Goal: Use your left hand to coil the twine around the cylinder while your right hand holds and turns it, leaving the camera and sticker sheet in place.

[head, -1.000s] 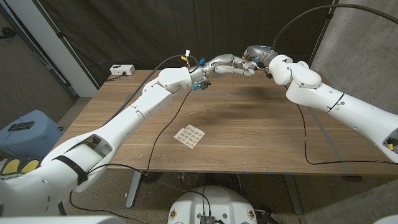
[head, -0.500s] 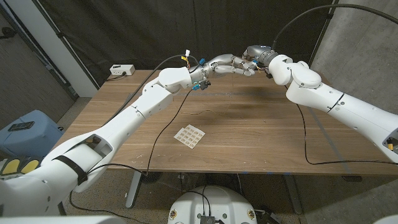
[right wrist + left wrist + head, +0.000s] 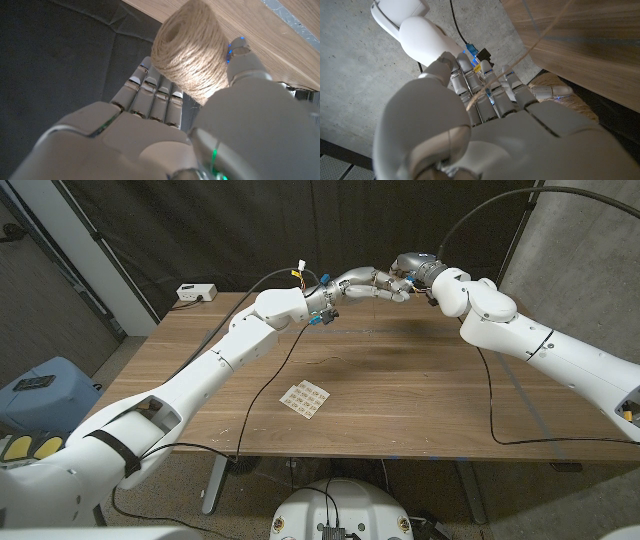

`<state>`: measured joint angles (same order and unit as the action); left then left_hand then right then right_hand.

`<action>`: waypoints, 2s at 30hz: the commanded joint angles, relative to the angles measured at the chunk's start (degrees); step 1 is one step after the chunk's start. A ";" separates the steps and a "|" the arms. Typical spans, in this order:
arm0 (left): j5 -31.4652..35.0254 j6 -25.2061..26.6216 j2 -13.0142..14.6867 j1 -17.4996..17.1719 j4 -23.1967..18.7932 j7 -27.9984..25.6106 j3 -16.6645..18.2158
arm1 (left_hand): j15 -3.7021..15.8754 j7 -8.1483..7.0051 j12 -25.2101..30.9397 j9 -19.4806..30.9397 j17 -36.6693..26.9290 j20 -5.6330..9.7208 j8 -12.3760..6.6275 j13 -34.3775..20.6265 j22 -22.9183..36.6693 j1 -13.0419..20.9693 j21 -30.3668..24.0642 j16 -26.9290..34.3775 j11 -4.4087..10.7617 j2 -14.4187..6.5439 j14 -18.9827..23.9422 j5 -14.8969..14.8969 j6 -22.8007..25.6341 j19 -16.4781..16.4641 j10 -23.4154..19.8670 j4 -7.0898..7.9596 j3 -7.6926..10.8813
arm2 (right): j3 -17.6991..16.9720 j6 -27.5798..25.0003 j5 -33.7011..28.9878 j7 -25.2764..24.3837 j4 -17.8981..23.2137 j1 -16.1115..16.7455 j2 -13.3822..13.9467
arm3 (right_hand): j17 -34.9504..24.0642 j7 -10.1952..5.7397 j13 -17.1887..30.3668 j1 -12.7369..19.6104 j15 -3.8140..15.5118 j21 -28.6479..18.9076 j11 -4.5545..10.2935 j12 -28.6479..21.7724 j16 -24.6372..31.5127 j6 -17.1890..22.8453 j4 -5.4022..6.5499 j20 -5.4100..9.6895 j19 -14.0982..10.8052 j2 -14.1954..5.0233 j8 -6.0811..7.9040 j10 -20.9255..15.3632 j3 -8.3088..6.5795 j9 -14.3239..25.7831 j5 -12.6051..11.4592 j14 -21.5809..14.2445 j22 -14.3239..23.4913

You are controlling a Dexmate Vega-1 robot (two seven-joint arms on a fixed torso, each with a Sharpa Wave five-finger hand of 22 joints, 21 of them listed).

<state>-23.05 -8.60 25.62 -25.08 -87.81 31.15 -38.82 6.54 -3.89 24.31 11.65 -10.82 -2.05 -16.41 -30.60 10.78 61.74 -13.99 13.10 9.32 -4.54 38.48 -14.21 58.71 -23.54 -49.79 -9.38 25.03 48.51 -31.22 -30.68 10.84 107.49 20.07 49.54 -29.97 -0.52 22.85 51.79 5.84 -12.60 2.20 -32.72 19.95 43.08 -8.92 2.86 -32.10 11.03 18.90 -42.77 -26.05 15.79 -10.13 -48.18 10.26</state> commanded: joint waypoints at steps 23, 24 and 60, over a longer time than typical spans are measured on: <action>-4.65 7.67 1.12 1.41 -2.77 15.71 -3.47 | -0.54 0.10 -1.21 0.11 -0.43 -0.02 0.57 -0.91 0.35 -0.17 -0.39 -0.28 -0.41 -0.73 -0.08 -0.17 -0.68 -0.40 0.57 0.21 -0.53 | 2.53 1.23 -1.27 1.24 -8.88 -6.37 -3.77 | -0.64 -3.40 0.31 7.04 7.21 0.32 4.99 0.03 -0.84 4.02 0.10 0.21 -0.37 -8.26 -0.03 -5.39 0.51 0.03 -0.20 -0.71 0.20; -4.77 7.45 1.06 1.49 -2.87 15.94 -3.41 | -0.54 0.13 -1.22 0.11 -0.44 -0.03 0.57 -0.92 0.36 -0.16 -0.39 -0.27 -0.33 -0.73 -0.08 -0.17 -0.67 -0.40 0.57 0.20 -0.54 | 2.54 1.14 -1.30 1.22 -8.85 -6.33 -3.80 | -0.67 -3.41 0.28 7.06 7.22 0.32 4.87 0.04 -0.84 4.08 0.09 0.22 -0.37 -8.27 -0.01 -5.39 0.53 0.03 -0.20 -0.72 0.20; -8.06 7.82 0.39 2.45 -6.48 17.78 -0.49 | -0.63 0.43 -1.64 0.15 -0.42 -0.17 0.66 -1.22 0.38 -0.28 -0.28 -0.43 -0.55 -0.90 -0.07 -0.24 -0.45 -0.07 0.18 0.26 -0.71 | 3.62 0.50 -1.01 2.43 -10.06 -4.83 -3.65 | -0.97 -3.47 0.34 6.77 7.14 0.35 4.98 0.22 -1.39 4.03 0.18 0.23 -0.32 -8.61 -0.12 -5.32 0.91 0.04 -0.19 -0.91 0.19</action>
<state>-30.44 -0.66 26.37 -22.72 -93.51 48.86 -40.37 6.13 -3.79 22.80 11.63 -11.07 -2.04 -16.08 -31.48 11.07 61.52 -13.99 12.65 9.11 -4.82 38.07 -14.19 58.02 -23.54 -49.22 -8.91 24.56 52.03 -30.32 -31.98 13.15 98.03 14.61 45.67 -30.69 -0.52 23.00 51.28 5.91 -12.15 2.49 -32.41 19.03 43.09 -8.85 2.86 -32.10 10.52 18.63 -43.06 -25.49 15.57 -9.97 -48.42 10.26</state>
